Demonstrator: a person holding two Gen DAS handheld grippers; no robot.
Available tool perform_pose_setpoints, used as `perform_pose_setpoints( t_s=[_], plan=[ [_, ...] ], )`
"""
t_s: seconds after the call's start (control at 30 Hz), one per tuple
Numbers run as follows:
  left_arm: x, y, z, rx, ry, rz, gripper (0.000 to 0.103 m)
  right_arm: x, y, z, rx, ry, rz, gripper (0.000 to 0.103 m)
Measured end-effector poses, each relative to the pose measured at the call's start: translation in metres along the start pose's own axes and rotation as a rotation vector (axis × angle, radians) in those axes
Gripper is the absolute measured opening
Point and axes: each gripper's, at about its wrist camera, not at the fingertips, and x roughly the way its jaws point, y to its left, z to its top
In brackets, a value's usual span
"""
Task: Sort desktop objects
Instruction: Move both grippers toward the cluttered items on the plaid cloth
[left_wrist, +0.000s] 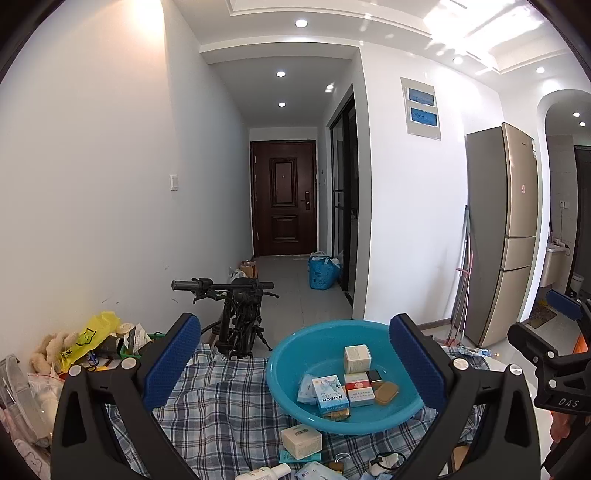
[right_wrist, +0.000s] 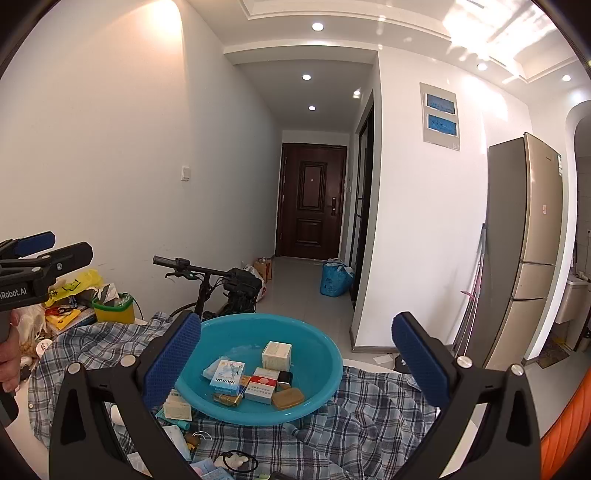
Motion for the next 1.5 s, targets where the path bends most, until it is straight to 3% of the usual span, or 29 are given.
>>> perform_pose_setpoints(
  t_s=[0.2,0.5,0.7,0.9,1.07,1.27,1.5],
  plan=[
    [0.016,-0.005,0.007,0.03,-0.013,0.027,0.103,0.009,0.004,-0.004,-0.013,0.025,0.001,0.103],
    [0.022,0.0,-0.028,0.0,0.068,0.037,0.103,0.019,0.006,-0.015,-0.01,0.066,0.023,0.103],
    [0.032,0.005,-0.035,-0.034,0.168,0.07,0.103,0.024,0.006,-0.014,-0.007,0.095,0.025,0.103],
    [0.054,0.012,-0.045,-0.059,0.326,0.08,0.103,0.039,0.002,-0.019,0.011,0.237,0.102,0.103],
    [0.069,0.004,-0.058,0.013,0.431,0.089,0.103,0.054,-0.003,-0.024,0.018,0.352,0.123,0.103],
    [0.073,0.006,-0.067,-0.035,0.463,0.049,0.103,0.065,-0.004,-0.035,0.029,0.42,0.134,0.103],
    [0.072,0.003,-0.07,-0.006,0.463,0.05,0.103,0.065,-0.001,-0.038,0.012,0.431,0.142,0.103]
  ],
)
